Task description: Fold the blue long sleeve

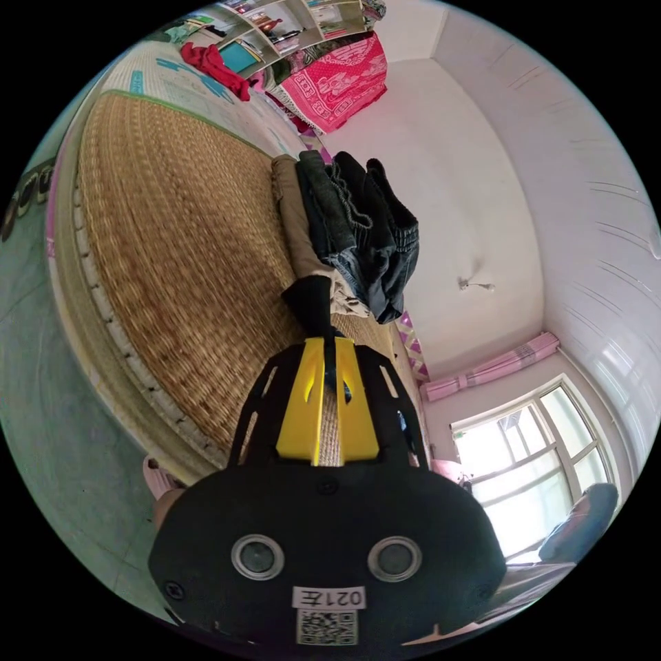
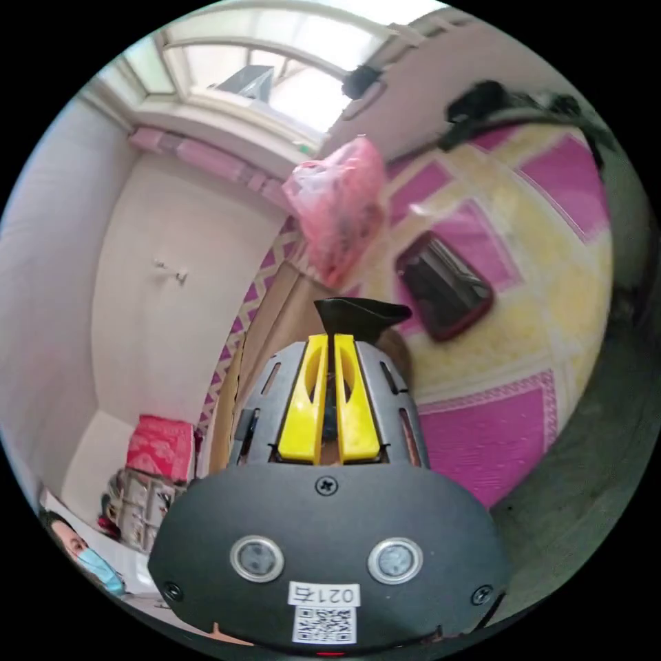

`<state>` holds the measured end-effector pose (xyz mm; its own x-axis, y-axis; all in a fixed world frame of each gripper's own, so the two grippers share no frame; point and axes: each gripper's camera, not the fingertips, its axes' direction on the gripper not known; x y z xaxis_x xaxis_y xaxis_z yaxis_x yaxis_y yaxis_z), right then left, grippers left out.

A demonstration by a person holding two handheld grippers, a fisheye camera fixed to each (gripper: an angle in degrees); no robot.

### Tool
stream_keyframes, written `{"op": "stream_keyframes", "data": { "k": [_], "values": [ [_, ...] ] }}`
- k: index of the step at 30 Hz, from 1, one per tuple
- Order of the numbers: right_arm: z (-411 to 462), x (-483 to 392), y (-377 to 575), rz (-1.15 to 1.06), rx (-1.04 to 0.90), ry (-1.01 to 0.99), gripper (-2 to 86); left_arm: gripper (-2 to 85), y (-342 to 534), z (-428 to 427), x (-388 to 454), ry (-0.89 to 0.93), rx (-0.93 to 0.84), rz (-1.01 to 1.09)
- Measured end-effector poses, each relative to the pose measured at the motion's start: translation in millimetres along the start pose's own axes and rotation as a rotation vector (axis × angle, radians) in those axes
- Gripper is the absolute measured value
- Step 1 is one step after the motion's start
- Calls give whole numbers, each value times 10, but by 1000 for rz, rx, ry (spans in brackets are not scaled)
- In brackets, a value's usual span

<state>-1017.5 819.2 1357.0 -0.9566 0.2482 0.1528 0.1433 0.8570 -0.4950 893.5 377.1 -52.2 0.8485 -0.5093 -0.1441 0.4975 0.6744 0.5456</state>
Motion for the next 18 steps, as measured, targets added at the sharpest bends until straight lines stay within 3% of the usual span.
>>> {"op": "stream_keyframes", "data": {
  "k": [6, 11, 18],
  "values": [
    [580, -3048, 300, -511, -135, -11, 4, -9, -279, -142, 294, 114, 20, 70],
    [1524, -5582, 1763, -876, -317, -203, 4, -9, -473, -308, 637, 210, 14, 155],
    [2965, -7499, 4134, -1189, -545, -311, 4, -9, -837, -539, 1051, 322, -19, 200]
  ]
}}
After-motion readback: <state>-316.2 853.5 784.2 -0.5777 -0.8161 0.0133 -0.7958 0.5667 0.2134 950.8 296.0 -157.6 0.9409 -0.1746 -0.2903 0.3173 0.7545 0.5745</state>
